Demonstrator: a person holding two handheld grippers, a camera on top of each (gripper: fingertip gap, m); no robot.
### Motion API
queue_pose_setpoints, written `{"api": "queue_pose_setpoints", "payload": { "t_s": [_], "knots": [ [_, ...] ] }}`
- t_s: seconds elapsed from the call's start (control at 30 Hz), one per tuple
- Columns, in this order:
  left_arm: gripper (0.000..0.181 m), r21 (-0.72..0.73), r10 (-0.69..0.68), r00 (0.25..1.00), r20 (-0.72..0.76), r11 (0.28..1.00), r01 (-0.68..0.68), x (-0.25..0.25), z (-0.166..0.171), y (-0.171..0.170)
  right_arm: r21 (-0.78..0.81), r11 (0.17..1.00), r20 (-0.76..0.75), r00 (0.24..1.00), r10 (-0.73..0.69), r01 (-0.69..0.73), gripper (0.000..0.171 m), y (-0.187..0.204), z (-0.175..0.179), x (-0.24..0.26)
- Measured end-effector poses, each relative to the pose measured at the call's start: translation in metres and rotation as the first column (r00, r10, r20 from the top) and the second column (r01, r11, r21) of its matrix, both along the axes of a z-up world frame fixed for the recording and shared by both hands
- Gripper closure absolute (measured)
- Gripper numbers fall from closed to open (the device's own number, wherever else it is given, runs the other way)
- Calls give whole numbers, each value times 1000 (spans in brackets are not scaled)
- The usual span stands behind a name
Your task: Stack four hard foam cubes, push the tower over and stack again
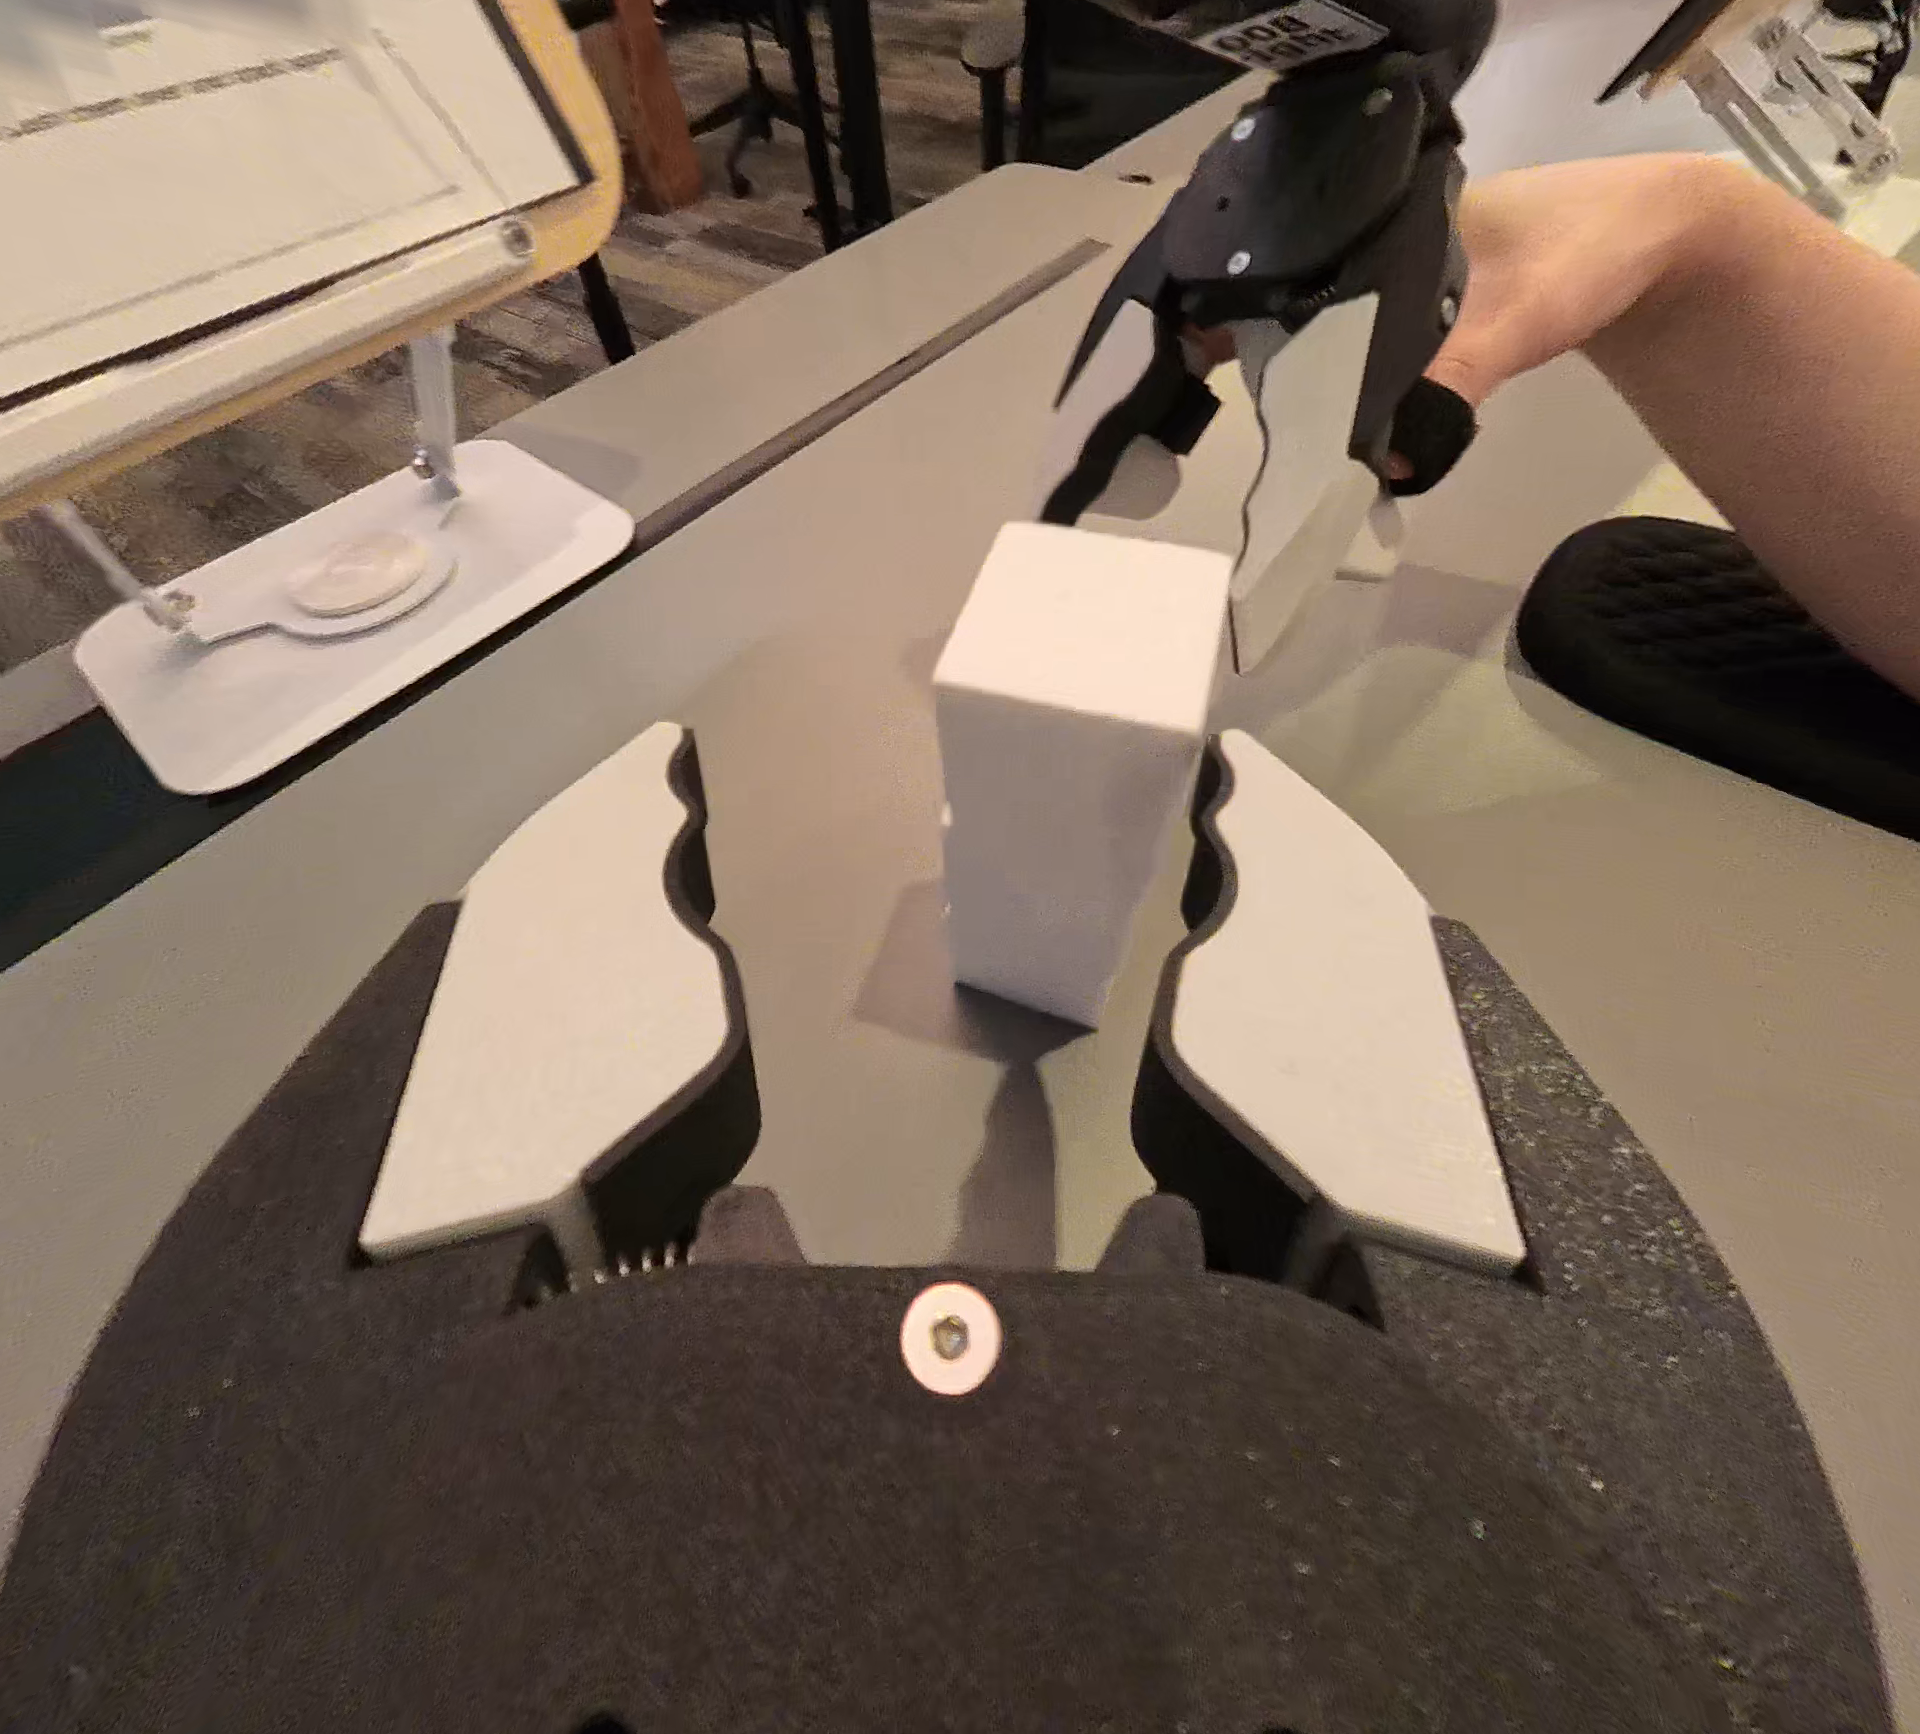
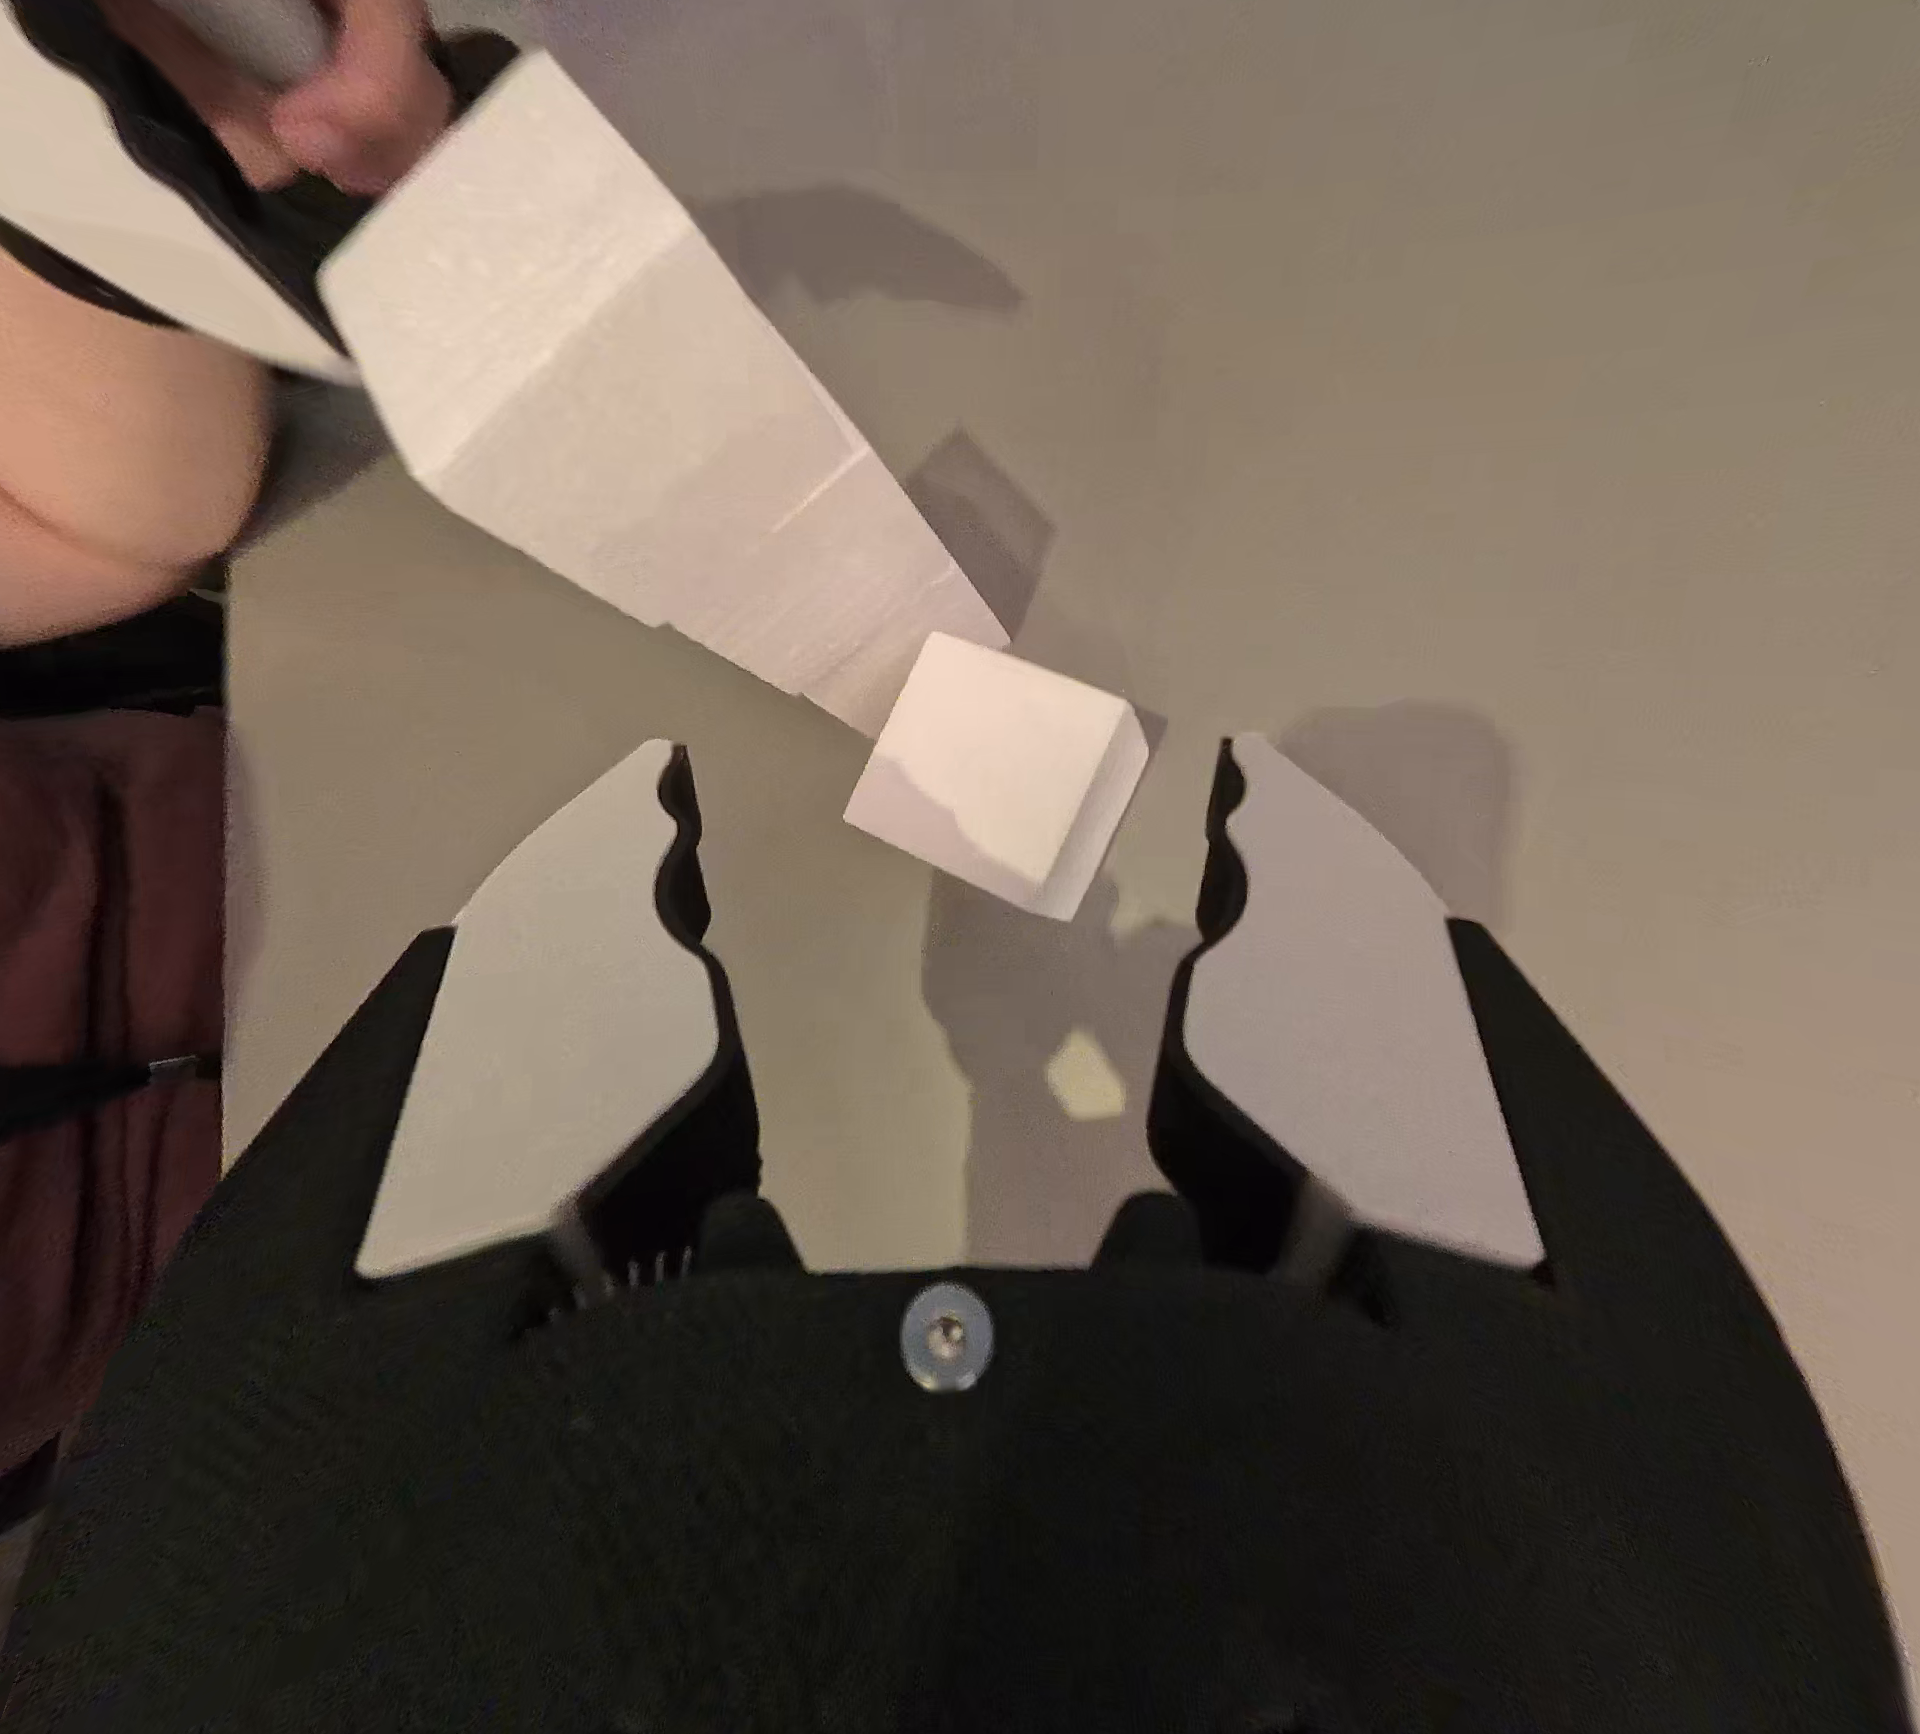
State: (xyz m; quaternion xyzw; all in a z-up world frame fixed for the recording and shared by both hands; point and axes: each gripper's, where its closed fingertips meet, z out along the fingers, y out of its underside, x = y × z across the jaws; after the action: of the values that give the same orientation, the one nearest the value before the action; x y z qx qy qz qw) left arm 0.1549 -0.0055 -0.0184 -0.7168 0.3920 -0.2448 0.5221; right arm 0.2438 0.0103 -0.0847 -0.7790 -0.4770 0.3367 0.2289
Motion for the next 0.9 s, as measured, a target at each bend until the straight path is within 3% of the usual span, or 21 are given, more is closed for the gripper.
{"api": "queue_pose_setpoints", "payload": {
  "t_s": [0.13,0.33,0.6,0.77,0.9],
  "knots": [
    [93,-55,54,998,29,997,-52,-24,-14,4,17,999,214,976,-41,38,76,-3,-21,0],
    [92,-53,50,996,67,998,-46,-29,-10,-1,33,998,357,932,-69,61,80,-1,-44,-2],
    [96,-49,21,995,98,999,-17,-29,-5,-7,87,994,463,882,-93,58,115,6,-47,16],
    [95,-67,20,1000,15,998,-19,-26,-21,-7,76,994,411,906,-99,74,115,18,-43,37],
    [95,-42,11,999,-44,999,-13,-26,-23,-10,111,989,186,976,-115,96,115,27,6,47]
  ]
}}
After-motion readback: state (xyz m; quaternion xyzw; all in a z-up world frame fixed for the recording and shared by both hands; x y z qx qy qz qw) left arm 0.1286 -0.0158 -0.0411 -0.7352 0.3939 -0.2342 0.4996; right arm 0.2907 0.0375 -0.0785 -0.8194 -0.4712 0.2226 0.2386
